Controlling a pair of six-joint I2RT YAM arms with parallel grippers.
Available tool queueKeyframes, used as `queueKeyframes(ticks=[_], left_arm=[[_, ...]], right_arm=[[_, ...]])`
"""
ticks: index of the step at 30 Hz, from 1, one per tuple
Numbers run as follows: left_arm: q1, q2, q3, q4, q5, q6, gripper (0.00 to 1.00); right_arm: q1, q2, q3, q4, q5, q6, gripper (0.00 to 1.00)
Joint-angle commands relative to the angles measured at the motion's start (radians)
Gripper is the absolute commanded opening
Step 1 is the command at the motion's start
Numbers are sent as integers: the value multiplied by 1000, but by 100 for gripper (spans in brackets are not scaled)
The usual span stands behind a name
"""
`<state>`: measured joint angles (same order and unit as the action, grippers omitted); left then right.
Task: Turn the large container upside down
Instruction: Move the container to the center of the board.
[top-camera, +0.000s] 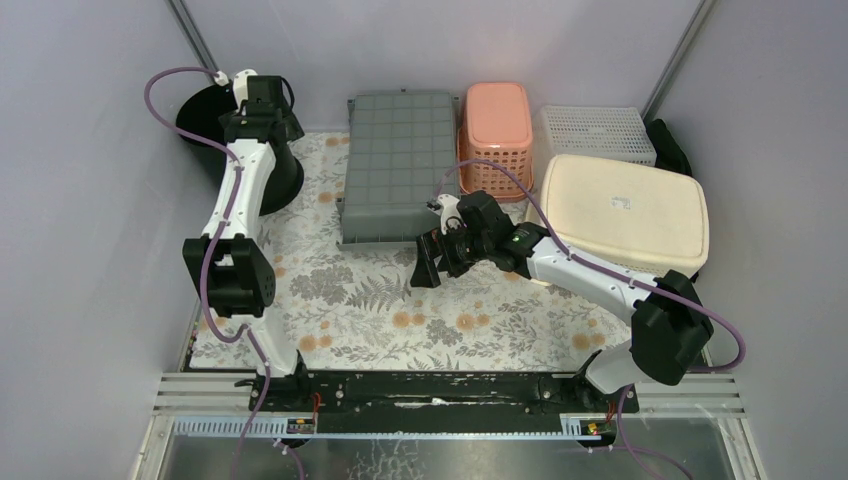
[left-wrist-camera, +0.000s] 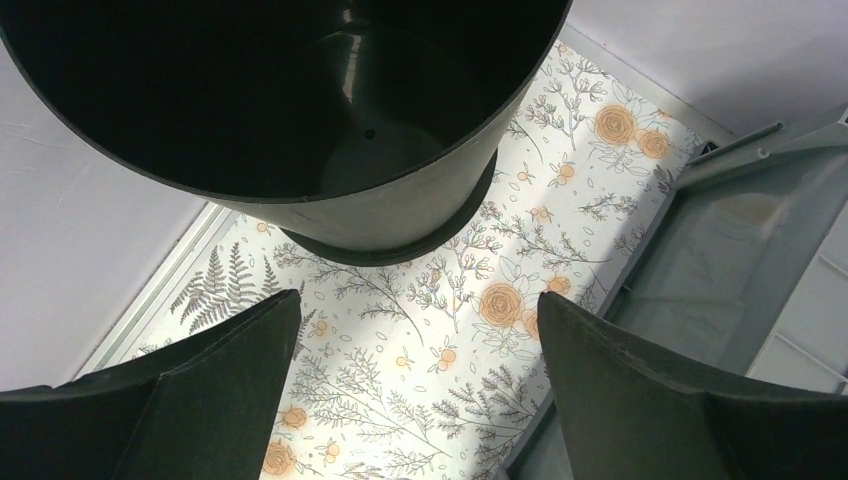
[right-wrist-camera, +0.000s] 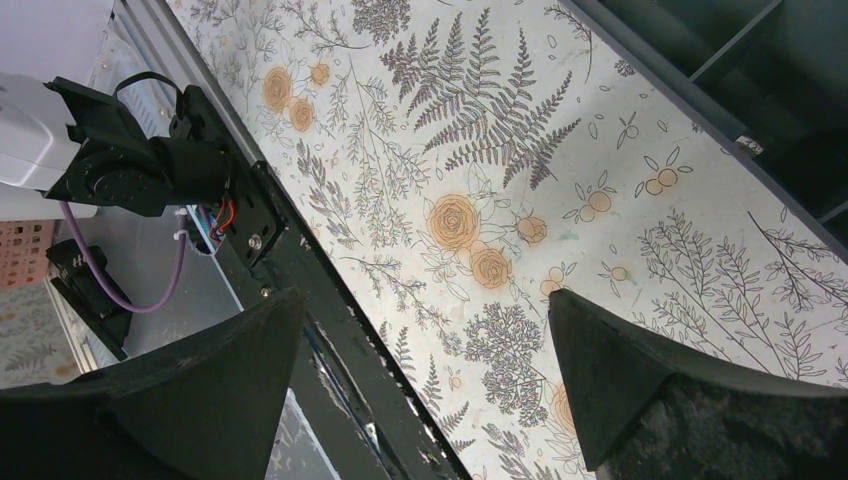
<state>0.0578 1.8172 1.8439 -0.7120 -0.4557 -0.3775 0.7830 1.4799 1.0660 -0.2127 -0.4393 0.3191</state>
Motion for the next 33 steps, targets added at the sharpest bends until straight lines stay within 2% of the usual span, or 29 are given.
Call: queueKeyframes(ticks=[1,7,17,20,26,33], left_arm=[[5,2,5,23,-2,16,94],[3,-122,-125,203,49,-48,93],[-2,-211,-265,433,18,-142,92],[-13,-217,-282,493,-37,-145,90],[-78,-58,-93,340,-247,-87,91],[-90,47,10,253,-329,-33,93]], right_arm=[[5,-14,-4,42,-24,-16,100],[3,-15,-16,56,-30,-16,99],[-2,-21,-52,111,-57,-3,99],[-2,-7,-54,125,-72,0,99],[-5,5,-59,136,-89,-5,99],[-8,35,-62,152,-114,-2,100]])
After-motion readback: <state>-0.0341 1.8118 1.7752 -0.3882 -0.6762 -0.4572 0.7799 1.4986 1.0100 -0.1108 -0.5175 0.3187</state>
